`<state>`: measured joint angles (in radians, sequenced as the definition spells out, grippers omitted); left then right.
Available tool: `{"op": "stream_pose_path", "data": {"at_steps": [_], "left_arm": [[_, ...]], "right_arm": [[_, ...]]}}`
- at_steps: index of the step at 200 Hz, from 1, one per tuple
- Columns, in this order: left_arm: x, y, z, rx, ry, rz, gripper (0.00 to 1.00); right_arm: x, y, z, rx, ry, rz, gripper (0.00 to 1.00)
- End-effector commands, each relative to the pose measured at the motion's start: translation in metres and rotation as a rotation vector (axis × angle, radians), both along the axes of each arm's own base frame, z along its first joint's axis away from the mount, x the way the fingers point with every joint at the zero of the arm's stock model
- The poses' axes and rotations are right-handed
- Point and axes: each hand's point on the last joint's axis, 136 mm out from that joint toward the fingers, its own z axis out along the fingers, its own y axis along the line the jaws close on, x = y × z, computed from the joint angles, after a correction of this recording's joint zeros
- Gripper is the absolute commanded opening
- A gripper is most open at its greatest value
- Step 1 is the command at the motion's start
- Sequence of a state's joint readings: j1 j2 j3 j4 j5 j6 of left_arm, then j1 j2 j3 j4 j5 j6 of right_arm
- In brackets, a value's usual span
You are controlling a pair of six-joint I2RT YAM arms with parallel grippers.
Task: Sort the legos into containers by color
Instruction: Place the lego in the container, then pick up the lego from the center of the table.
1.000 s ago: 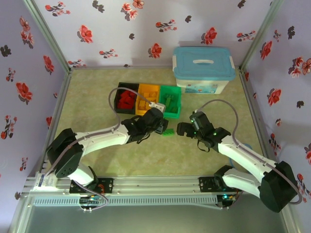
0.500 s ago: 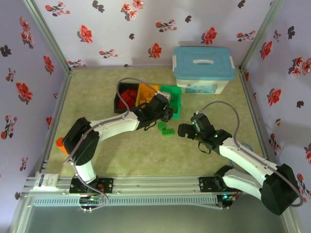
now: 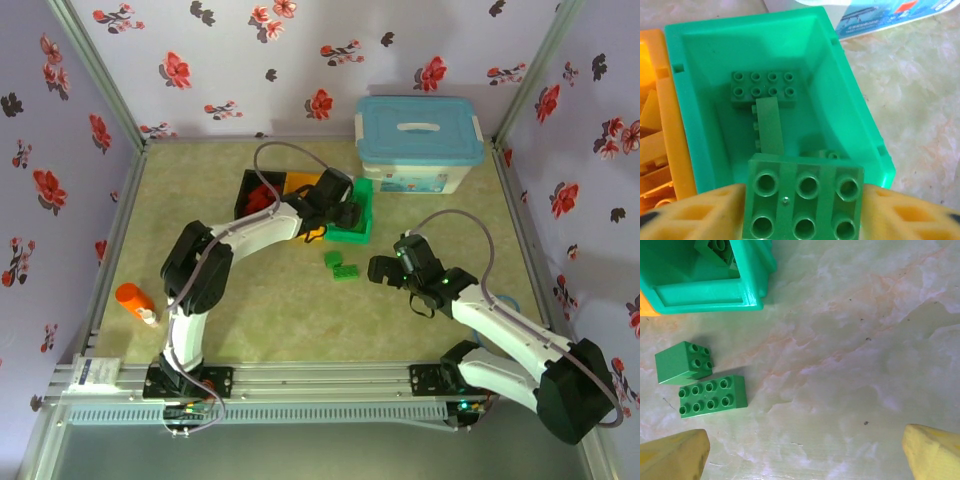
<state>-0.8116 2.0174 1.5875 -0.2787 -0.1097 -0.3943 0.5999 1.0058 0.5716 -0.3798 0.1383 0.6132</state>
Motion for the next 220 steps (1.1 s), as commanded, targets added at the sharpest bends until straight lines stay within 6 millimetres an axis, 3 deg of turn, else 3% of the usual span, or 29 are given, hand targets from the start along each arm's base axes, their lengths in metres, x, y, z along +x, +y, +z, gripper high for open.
{"op": "stream_pose_path", "data": {"at_steps": [1, 53, 103, 169, 220], "left_arm": [[0.001, 0.000, 0.000, 0.043, 0.031, -0.022, 0.71], [-0.021, 0.009, 0.011, -0.027, 0.011, -0.004, 0.71], [-0.053, 0.037, 0.027, -0.055, -0.048, 0.033, 0.71], [-0.095, 0.071, 0.034, -0.097, -0.081, 0.067, 0.71], [-0.119, 0.105, 0.027, -0.118, -0.077, 0.127, 0.71]], "right_arm": [[0.000, -0.005, 0.007, -0.005, -0.015, -0.019, 0.99], [-0.001, -0.007, 0.007, -0.015, -0.014, -0.012, 0.99], [-0.003, 0.000, 0.000, 0.001, 0.014, 0.008, 0.99], [-0.002, 0.027, -0.006, 0.034, 0.056, 0.080, 0.99], [-0.002, 0.055, -0.014, -0.012, 0.094, 0.152, 0.99]]}}
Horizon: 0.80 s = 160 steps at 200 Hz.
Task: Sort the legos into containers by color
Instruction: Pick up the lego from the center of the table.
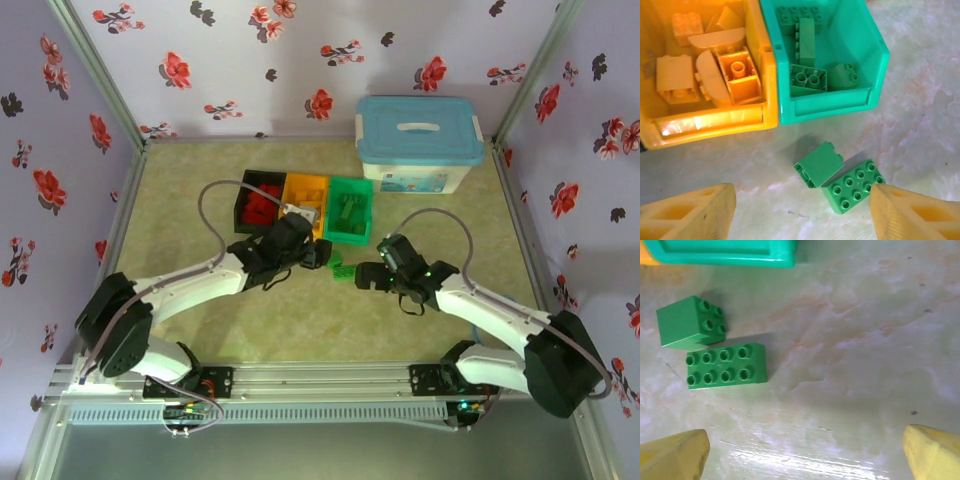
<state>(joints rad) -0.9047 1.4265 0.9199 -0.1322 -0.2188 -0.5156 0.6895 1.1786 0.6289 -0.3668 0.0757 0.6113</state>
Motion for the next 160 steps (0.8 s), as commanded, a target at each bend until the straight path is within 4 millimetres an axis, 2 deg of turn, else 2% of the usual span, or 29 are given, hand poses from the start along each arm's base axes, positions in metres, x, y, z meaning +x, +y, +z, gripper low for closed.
{"op": "stream_pose_path", "data": {"at_steps": [1, 47, 93, 160], "left_arm": [[-0.005, 0.014, 0.008, -0.043, -0.027, 0.060, 0.71], [-0.023, 0.043, 0.001, -0.044, -0.024, 0.107, 0.71], [-0.035, 0.063, -0.009, -0.045, -0.017, 0.141, 0.71], [-0.043, 0.081, -0.015, -0.040, -0.023, 0.172, 0.71]], "right_arm": [[0.008, 0.017, 0.009, 0.012, -0.018, 0.025, 0.99], [0.015, 0.040, 0.001, -0.065, 0.030, 0.083, 0.99], [0.018, 0.064, -0.016, -0.144, 0.081, 0.131, 0.99], [0.023, 0.078, -0.041, -0.250, 0.132, 0.152, 0.92]]}}
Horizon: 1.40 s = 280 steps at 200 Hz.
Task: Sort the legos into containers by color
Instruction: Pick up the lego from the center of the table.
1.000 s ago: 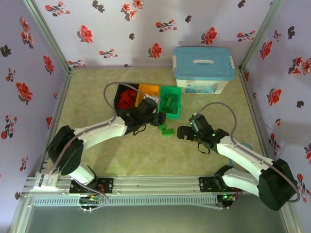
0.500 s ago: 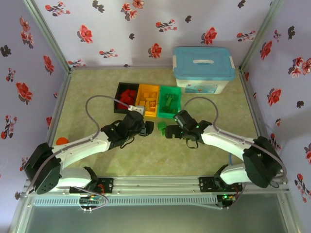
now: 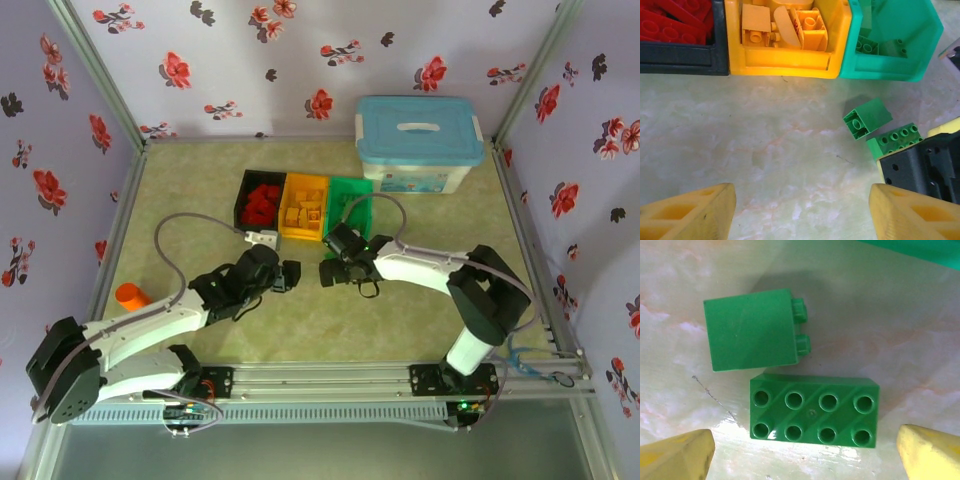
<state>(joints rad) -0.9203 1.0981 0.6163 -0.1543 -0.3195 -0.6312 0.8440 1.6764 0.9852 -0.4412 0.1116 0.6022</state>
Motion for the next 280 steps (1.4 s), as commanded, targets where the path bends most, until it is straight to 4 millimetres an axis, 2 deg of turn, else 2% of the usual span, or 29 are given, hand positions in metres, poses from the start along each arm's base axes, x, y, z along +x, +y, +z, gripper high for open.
{"op": "stream_pose_path", "data": {"at_steps": [1, 45, 74, 103, 161, 194, 223, 280], "left_arm": [[-0.001, 0.009, 0.002, -0.001, -0.016, 0.039, 0.71], [-0.002, 0.013, -0.002, 0.006, -0.014, 0.048, 0.70], [-0.003, 0.014, -0.002, 0.005, -0.012, 0.049, 0.70], [-0.003, 0.014, -0.001, 0.003, -0.012, 0.051, 0.70], [-0.004, 0.016, -0.003, 0.004, -0.007, 0.054, 0.70], [-0.006, 0.017, -0.005, 0.003, -0.005, 0.053, 0.69], [-0.011, 0.022, -0.005, -0.004, -0.002, 0.054, 0.69], [-0.025, 0.036, -0.013, -0.038, 0.013, 0.081, 0.69]], "right_arm": [[0.003, -0.003, -0.004, -0.076, -0.003, 0.011, 0.92], [0.006, -0.008, -0.011, -0.131, -0.003, 0.006, 0.81], [0.005, -0.006, -0.014, -0.140, 0.004, 0.013, 0.68], [0.005, -0.006, -0.008, -0.148, -0.009, 0.020, 0.53], [0.008, -0.010, 0.026, -0.126, -0.086, 0.023, 0.51], [0.020, -0.011, 0.048, -0.156, -0.143, 0.027, 0.50], [0.037, -0.011, 0.067, -0.172, -0.175, 0.042, 0.50], [0.085, -0.018, 0.100, -0.111, -0.203, -0.005, 0.51]]}}
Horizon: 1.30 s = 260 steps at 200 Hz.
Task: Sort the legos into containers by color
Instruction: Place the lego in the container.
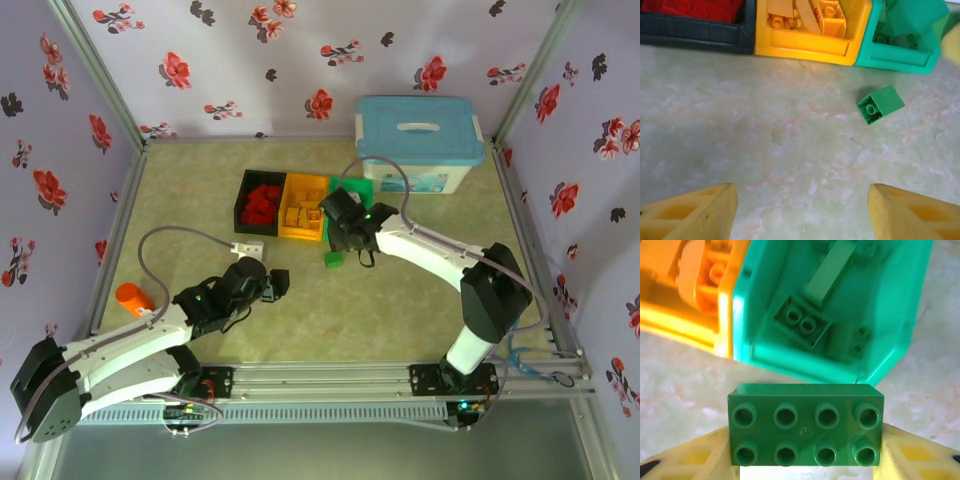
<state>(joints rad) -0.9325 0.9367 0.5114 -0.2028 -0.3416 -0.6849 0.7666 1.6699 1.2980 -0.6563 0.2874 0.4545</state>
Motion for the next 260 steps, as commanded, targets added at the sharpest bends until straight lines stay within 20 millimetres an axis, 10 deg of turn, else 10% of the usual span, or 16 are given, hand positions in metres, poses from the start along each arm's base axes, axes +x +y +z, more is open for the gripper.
{"op": "stream_pose_path", "data": {"at_steps": [1, 118, 139, 166, 260], "left_arm": [[-0.005, 0.011, -0.007, -0.003, 0.011, 0.042, 0.69], [-0.012, 0.018, -0.014, 0.009, 0.018, 0.052, 0.69], [-0.012, 0.017, -0.015, 0.014, 0.019, 0.051, 0.69], [-0.011, 0.017, -0.015, 0.017, 0.019, 0.054, 0.69], [-0.007, 0.010, -0.017, 0.031, 0.017, 0.045, 0.69]], "right_arm": [[0.016, -0.006, 0.008, -0.013, 0.006, 0.007, 0.51], [0.083, -0.019, -0.001, -0.025, 0.060, -0.030, 0.56], [0.089, -0.019, -0.003, -0.033, 0.054, -0.041, 0.81], [0.090, -0.015, 0.002, -0.006, 0.038, -0.041, 0.97], [0.063, -0.005, 0.008, 0.060, 0.028, 0.010, 0.96]]}}
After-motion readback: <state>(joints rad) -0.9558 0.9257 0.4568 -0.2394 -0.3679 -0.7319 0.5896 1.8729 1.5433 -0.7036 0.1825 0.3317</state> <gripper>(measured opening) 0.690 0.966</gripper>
